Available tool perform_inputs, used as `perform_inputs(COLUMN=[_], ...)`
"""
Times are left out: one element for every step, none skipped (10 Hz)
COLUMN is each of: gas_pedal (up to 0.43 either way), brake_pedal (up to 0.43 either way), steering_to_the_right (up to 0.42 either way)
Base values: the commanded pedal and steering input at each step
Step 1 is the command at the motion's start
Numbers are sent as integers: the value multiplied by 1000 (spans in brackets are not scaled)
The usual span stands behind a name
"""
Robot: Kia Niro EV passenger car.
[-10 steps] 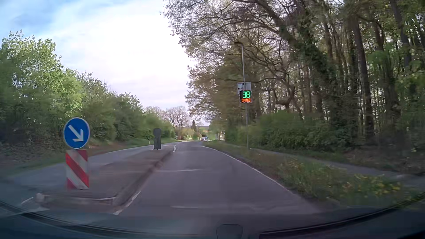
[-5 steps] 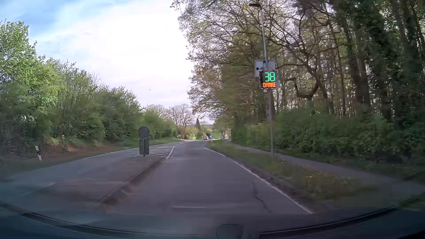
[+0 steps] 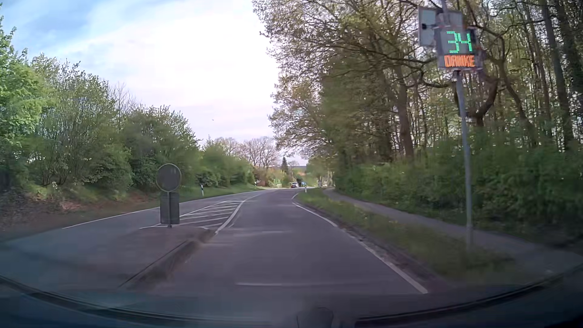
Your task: Follow the waypoints while adhering to traffic rules and regulations
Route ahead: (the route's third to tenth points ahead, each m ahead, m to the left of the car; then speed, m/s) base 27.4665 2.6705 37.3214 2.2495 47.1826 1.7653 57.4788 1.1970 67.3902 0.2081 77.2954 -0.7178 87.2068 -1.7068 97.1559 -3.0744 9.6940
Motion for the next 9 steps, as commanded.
perform_inputs(gas_pedal=[0,0,8,8,20,20,20,28,28], brake_pedal=[0,0,0,0,0,0,0,0,0], steering_to_the_right=[-30,-26,-25,-25,-25,-25,-26,-26,-26])
